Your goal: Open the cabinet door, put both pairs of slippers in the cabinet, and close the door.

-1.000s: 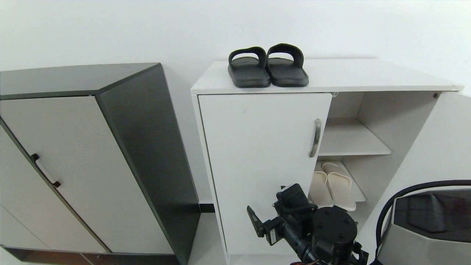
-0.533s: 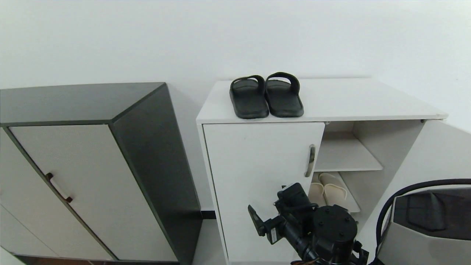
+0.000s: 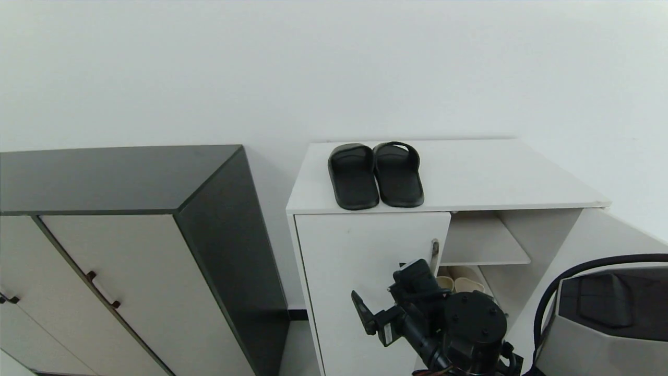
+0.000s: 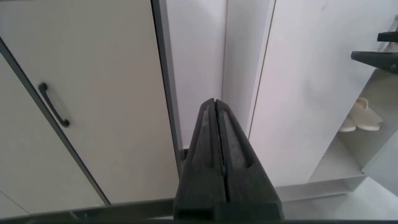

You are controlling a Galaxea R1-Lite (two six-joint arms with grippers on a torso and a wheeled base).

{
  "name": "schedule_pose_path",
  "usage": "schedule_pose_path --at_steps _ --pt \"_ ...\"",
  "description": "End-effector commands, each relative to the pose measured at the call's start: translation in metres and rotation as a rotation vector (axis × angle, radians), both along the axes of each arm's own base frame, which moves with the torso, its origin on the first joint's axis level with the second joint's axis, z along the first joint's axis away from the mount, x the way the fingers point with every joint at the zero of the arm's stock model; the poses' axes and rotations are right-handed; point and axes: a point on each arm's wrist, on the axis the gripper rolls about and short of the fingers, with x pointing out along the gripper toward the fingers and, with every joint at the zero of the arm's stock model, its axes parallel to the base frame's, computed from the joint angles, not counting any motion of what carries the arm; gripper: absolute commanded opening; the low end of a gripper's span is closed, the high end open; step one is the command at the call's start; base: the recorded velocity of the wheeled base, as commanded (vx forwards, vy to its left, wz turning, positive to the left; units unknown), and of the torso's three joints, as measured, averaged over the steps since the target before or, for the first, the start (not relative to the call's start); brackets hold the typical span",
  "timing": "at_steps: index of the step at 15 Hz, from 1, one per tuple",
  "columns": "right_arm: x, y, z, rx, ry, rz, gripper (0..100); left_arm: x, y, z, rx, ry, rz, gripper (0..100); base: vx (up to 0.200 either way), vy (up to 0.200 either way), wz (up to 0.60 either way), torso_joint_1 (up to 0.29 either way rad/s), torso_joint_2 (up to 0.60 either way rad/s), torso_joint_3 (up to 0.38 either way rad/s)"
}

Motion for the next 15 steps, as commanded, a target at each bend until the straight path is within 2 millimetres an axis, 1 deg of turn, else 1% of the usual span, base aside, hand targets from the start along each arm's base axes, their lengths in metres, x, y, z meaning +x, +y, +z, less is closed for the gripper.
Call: schedule_pose_path --at_steps 1,7,10,11,12,13,15 --pt "0.000 0.000 -0.001 -0.001 0.001 0.000 100 0.000 0.000 0.000 0.000 0.001 0.000 0 0.000 0.000 0.00 0.207 -0.52 -0.305" --pt "0.001 0.000 -0.001 -0.004 0.001 -0.001 100 0.000 0.000 0.000 -0.002 0.001 0.000 0 0.000 0.000 0.00 0.236 -0.55 -0.315" --pt "0.004 0.003 0.000 -0.008 -0.019 -0.011 100 0.000 0.000 0.000 -0.002 0.001 0.001 0 0.000 0.000 0.00 0.111 -0.25 -0.137" --pt "0.007 0.006 0.008 0.012 -0.044 -0.012 100 0.000 0.000 0.000 -0.002 0.001 0.001 0 0.000 0.000 0.00 0.036 -0.07 -0.046" --pt "0.011 0.012 0.019 0.027 -0.056 -0.024 100 0.000 0.000 0.000 -0.002 0.001 0.001 0 0.000 0.000 0.00 0.000 0.00 0.000" --pt "0.014 0.013 0.034 -0.008 0.001 -0.078 100 0.000 0.000 0.000 0.000 0.001 0.000 0 0.000 0.000 0.00 0.000 0.00 0.000" --pt "0.021 0.026 0.069 0.008 0.122 -0.176 100 0.000 0.000 0.000 0.000 0.001 0.001 0 0.000 0.000 0.00 0.000 0.00 0.000"
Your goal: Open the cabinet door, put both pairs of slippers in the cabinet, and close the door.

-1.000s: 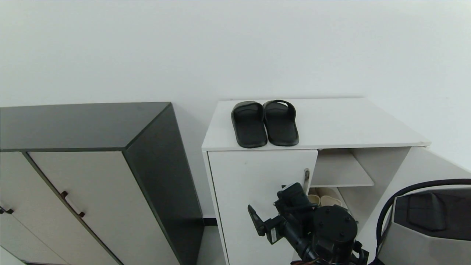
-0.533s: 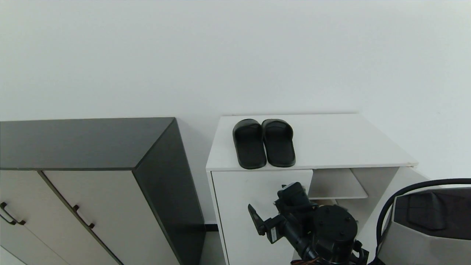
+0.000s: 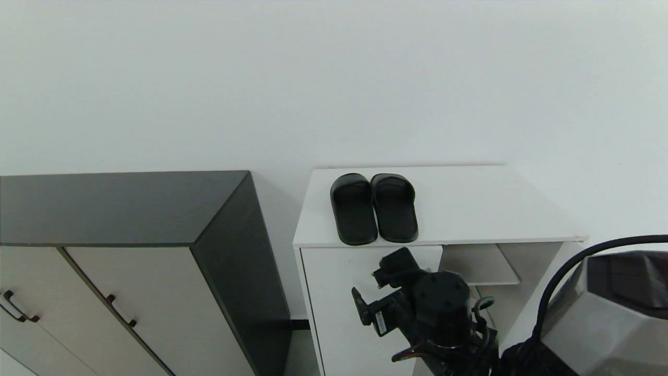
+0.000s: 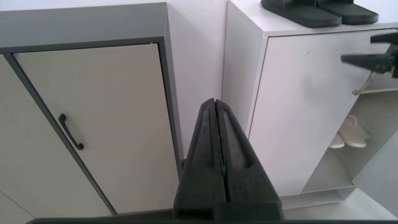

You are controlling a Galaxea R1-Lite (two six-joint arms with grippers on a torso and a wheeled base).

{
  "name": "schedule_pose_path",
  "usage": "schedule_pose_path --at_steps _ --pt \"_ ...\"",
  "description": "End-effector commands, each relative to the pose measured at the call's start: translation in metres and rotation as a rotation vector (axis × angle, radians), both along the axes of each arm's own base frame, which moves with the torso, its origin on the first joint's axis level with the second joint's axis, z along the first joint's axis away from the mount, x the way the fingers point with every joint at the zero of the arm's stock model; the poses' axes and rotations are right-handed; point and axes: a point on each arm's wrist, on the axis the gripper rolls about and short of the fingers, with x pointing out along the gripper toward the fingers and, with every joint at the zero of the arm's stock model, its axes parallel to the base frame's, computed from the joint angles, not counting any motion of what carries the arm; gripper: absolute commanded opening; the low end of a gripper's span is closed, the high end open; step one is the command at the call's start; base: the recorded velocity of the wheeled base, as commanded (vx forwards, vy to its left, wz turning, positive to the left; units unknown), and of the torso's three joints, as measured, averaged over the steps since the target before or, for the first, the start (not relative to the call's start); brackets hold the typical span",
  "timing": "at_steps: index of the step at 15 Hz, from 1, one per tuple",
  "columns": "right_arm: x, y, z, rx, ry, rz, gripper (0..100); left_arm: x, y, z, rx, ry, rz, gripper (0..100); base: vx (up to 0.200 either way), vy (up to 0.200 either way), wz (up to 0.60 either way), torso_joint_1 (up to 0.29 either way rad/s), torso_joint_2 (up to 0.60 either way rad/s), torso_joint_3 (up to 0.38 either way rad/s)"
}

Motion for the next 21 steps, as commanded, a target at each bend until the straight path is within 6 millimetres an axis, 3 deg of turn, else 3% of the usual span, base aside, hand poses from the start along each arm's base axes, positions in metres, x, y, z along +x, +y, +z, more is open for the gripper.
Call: schedule_pose_path --at_steps 1,4,6,12,21 --pt "0.006 0.020 0.078 0.144 0.028 -0.139 100 0.000 0.000 0.000 0.000 0.001 0.000 0 0.000 0.000 0.00 0.000 0.00 0.000" --pt "0.011 0.029 0.125 0.229 0.113 -0.244 100 0.000 0.000 0.000 0.000 0.001 0.001 0 0.000 0.000 0.00 0.000 0.00 0.000" --pt "0.011 0.027 0.138 0.269 0.129 -0.291 100 0.000 0.000 0.000 0.000 0.001 0.000 0 0.000 0.000 0.00 0.000 0.00 0.000" --pt "0.013 0.025 0.127 0.242 0.138 -0.311 100 0.000 0.000 0.000 0.000 0.001 0.001 0 0.000 0.000 0.00 0.000 0.00 0.000" --pt "0.018 0.030 0.111 0.204 0.158 -0.319 100 0.000 0.000 0.000 0.002 0.003 0.000 0 0.200 0.000 0.00 0.002 0.00 0.002"
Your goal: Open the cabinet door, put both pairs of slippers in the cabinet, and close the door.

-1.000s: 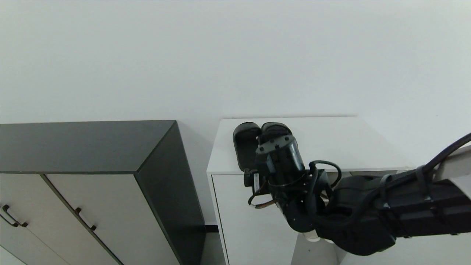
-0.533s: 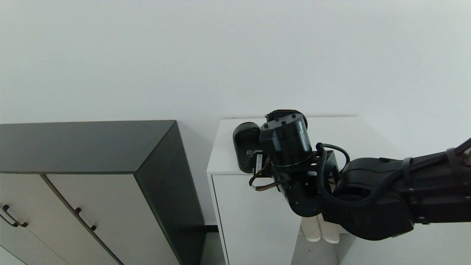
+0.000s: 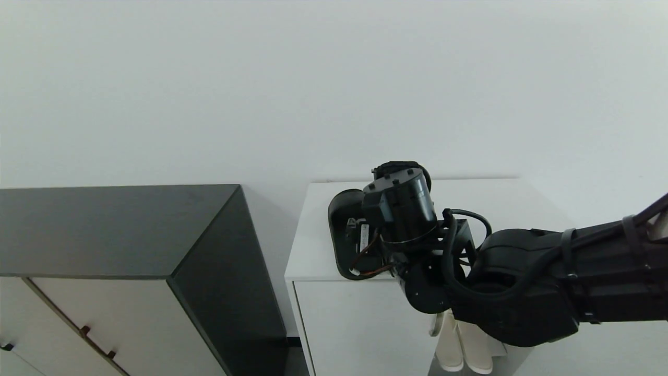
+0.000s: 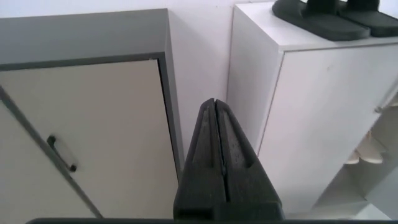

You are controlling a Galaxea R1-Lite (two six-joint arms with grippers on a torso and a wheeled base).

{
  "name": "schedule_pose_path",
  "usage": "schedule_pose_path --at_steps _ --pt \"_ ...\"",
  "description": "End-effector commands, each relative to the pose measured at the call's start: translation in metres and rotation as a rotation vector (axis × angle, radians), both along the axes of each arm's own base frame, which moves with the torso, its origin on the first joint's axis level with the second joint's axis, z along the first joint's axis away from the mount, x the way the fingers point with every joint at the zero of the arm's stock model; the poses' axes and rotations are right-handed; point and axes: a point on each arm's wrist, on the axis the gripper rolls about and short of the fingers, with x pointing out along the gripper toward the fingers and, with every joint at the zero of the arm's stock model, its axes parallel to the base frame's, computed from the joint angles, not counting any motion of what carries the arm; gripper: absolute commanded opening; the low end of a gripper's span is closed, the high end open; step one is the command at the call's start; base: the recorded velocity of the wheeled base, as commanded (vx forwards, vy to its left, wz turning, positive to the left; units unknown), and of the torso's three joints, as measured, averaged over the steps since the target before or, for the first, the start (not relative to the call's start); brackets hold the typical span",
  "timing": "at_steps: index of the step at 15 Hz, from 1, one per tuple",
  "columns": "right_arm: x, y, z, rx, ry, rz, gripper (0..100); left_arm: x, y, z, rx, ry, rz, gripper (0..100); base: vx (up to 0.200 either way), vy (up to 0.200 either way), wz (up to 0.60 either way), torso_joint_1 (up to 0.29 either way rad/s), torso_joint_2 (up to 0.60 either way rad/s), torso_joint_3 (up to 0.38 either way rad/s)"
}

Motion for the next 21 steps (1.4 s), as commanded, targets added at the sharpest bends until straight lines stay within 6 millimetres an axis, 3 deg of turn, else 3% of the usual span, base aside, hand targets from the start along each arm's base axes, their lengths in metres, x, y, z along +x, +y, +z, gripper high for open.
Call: schedule_pose_path --at_steps 1,4,11,19,20,21 --pt "0.002 0.003 -0.013 -0.020 0.010 0.001 100 0.000 0.000 0.000 -0.001 0.001 0.001 0 0.200 0.000 0.00 0.002 0.00 0.002" --pt "0.009 0.004 -0.029 -0.049 -0.019 0.006 100 0.000 0.000 0.000 -0.001 0.001 0.000 0 0.000 0.000 0.00 0.000 0.00 0.000" --pt "0.053 0.015 -0.057 -0.086 -0.064 -0.029 100 0.000 0.000 0.000 -0.001 0.002 0.001 0 0.000 0.000 0.00 0.000 0.00 0.000" --pt "0.075 0.019 -0.061 -0.102 -0.083 -0.043 100 0.000 0.000 0.000 -0.001 0.001 0.000 0 0.000 0.000 0.00 0.000 0.00 0.000" --pt "0.076 0.020 -0.063 -0.104 -0.083 -0.044 0 0.000 0.000 0.000 -0.001 0.001 0.001 0 0.000 0.000 0.00 0.000 0.00 0.000" --pt "0.077 0.020 -0.063 -0.104 -0.083 -0.045 0 0.000 0.000 0.000 -0.001 0.001 0.001 0 0.000 0.000 0.00 0.000 0.00 0.000"
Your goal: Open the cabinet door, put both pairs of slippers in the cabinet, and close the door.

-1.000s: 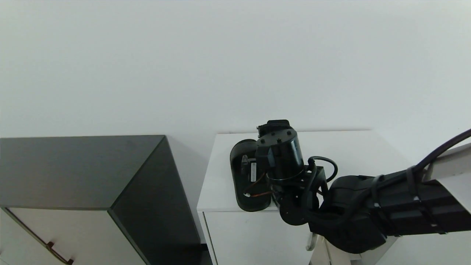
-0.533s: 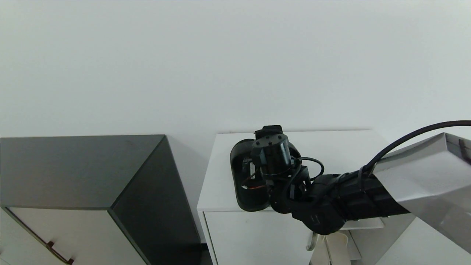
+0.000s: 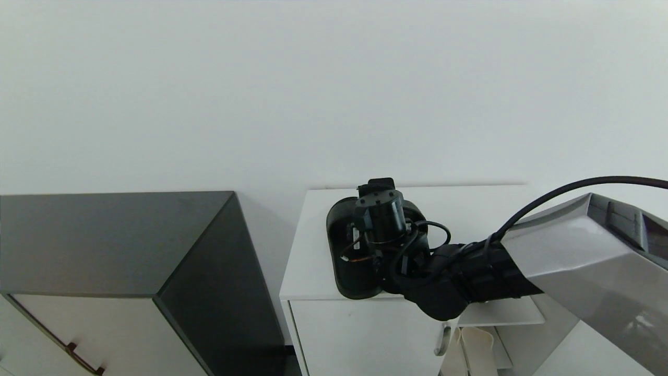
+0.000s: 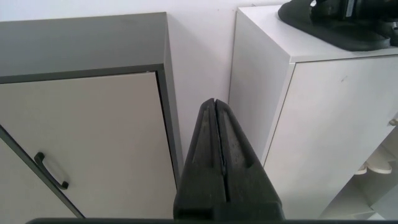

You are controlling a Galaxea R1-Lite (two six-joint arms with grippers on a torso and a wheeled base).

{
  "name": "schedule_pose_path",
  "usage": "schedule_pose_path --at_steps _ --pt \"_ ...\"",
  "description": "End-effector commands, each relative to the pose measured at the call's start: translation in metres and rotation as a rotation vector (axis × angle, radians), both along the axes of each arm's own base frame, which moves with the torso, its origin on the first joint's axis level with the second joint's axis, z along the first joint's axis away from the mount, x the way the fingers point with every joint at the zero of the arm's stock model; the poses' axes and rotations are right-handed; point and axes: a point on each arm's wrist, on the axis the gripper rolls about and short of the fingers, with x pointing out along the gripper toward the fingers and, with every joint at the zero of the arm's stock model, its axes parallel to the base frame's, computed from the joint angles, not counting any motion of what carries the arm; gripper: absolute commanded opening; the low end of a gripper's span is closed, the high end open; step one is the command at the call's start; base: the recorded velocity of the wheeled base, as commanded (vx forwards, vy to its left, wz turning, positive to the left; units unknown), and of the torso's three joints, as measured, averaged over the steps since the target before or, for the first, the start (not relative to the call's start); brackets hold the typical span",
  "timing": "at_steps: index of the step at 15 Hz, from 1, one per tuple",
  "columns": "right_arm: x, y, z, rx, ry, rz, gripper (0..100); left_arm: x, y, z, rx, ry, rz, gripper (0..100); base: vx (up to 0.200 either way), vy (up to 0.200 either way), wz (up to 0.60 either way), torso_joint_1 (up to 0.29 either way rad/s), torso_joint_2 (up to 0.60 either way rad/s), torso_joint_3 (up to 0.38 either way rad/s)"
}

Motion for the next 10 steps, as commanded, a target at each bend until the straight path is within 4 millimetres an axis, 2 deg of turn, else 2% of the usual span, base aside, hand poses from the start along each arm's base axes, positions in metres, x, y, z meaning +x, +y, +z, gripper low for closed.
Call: schedule_pose_path --at_steps 1,8,10 --pt "0.003 0.001 -0.004 -0.003 0.002 -0.004 0 0.000 0.000 0.000 -0.002 0.001 0.000 0 0.000 0.000 0.00 0.000 0.00 0.000" --pt "-0.004 -0.004 0.006 0.010 -0.008 -0.001 0 0.000 0.000 0.000 -0.002 0.001 0.000 0 0.000 0.000 0.00 0.000 0.00 0.000" --pt "-0.020 -0.009 0.013 0.013 -0.010 0.040 0 0.000 0.000 0.000 -0.002 0.001 0.000 0 0.000 0.000 0.00 0.000 0.00 0.000"
